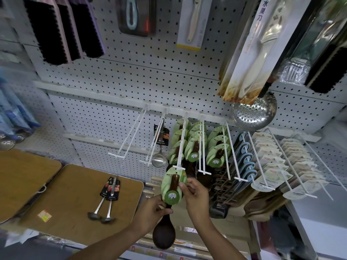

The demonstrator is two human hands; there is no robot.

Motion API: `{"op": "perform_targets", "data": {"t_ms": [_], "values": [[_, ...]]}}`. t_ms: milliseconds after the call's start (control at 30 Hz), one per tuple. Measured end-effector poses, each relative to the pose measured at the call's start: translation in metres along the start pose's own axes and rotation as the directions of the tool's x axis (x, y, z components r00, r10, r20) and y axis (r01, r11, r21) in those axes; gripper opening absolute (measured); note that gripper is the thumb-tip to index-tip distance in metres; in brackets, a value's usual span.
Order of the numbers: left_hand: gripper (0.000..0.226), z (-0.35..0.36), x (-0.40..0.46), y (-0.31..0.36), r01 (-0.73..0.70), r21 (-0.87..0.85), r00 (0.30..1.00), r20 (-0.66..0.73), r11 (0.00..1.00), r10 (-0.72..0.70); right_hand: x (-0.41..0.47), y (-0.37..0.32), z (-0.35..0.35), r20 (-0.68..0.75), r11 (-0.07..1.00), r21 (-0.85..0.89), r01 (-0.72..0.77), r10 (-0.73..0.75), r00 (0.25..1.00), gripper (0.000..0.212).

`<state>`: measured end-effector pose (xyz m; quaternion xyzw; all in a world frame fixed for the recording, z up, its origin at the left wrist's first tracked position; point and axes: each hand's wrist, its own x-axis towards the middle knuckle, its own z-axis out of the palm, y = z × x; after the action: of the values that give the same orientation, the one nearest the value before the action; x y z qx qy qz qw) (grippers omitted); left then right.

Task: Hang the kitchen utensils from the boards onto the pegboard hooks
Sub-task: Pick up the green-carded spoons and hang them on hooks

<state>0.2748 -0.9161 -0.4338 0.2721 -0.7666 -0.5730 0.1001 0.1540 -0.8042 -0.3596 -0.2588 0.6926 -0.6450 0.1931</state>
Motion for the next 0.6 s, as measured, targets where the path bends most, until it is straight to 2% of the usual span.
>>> {"op": "perform_targets", "data": {"t_ms": [267,400,500,600], "values": [[0.022,-0.006,0.027,0.011,0.008,0.061,1.0,-0.031,0.998,-0.006,0.03,-0.005,0.002,-0.049,0.997,-0.068,-0.028,0.024,0.998,0.023],[0.024,-0.006,0.04,0.015,0.023,0.053,0.999,-0.041,0.998,-0.021,0.045,-0.002,0.003,-0.082,0.996,-0.058,-0.065,0.06,0.995,0.012],[0.03,-0.006,0.045,0.02,0.018,0.049,0.999,-0.042,0.999,-0.016,0.053,-0.001,0.003,-0.105,0.995,-0.082,-0.058,0.049,0.993,0.022],[0.027,-0.007,0.044,0.023,0.022,0.066,0.999,-0.026,0.998,-0.021,0.055,-0.004,0.004,-0.107,0.992,-0.107,-0.07,0.058,0.993,0.03]]}}
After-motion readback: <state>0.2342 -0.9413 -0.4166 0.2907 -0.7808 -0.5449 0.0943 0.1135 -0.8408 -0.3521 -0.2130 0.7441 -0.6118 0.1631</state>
